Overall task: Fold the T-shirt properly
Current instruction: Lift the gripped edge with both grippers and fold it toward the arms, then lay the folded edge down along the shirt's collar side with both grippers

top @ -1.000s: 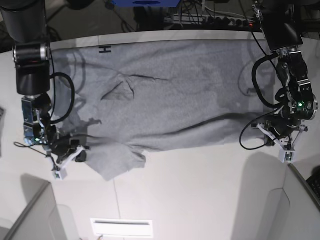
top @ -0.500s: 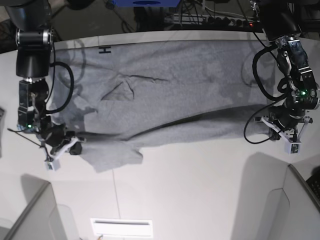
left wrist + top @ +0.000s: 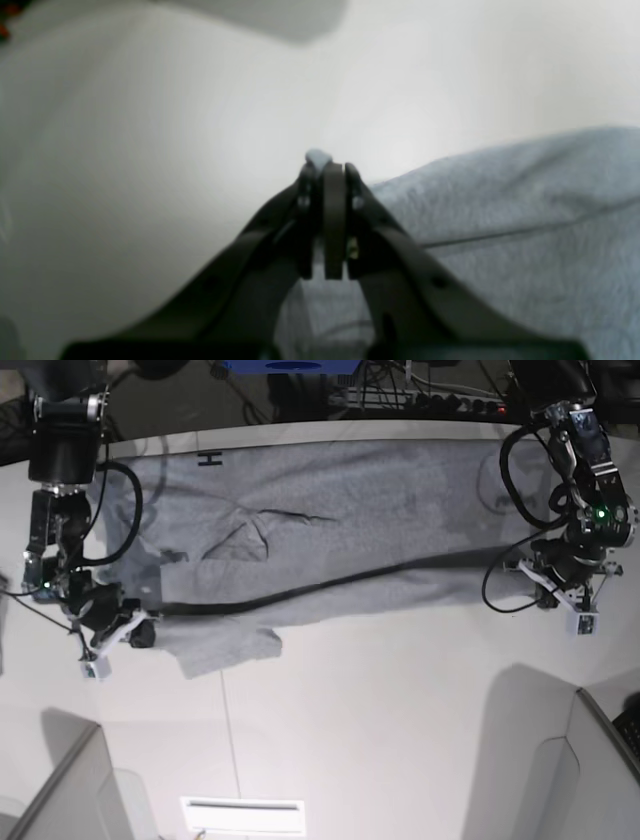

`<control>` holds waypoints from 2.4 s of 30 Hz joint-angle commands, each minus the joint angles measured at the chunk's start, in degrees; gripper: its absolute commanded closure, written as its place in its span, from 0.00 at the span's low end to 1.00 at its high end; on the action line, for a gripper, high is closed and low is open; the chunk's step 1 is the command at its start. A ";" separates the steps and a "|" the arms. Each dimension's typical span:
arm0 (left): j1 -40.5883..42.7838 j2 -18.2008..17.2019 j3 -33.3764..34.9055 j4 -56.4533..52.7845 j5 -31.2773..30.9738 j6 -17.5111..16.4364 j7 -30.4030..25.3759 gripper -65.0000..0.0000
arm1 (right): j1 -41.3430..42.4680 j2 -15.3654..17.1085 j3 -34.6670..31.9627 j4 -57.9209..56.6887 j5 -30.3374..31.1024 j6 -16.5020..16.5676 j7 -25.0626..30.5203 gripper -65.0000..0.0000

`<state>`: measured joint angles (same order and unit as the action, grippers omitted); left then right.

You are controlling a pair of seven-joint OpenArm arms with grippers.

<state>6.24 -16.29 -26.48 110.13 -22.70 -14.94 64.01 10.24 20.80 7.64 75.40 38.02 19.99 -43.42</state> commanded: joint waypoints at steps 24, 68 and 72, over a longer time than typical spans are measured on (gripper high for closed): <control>5.23 -1.16 -8.82 2.45 -15.85 0.39 1.18 1.00 | -8.53 -5.19 17.99 19.86 0.62 0.45 -15.00 1.00; 17.54 -3.62 -11.28 3.24 -15.50 0.21 1.09 1.00 | -31.91 -10.99 29.06 37.44 2.29 0.54 -23.17 1.00; 17.63 -3.62 -11.28 3.15 -14.00 0.39 1.09 1.00 | -32.61 -12.31 27.22 37.26 1.94 0.54 -22.91 1.00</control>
<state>23.83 -18.92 -37.39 112.49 -37.04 -14.96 66.04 -22.59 7.92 34.85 111.90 38.92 20.40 -67.31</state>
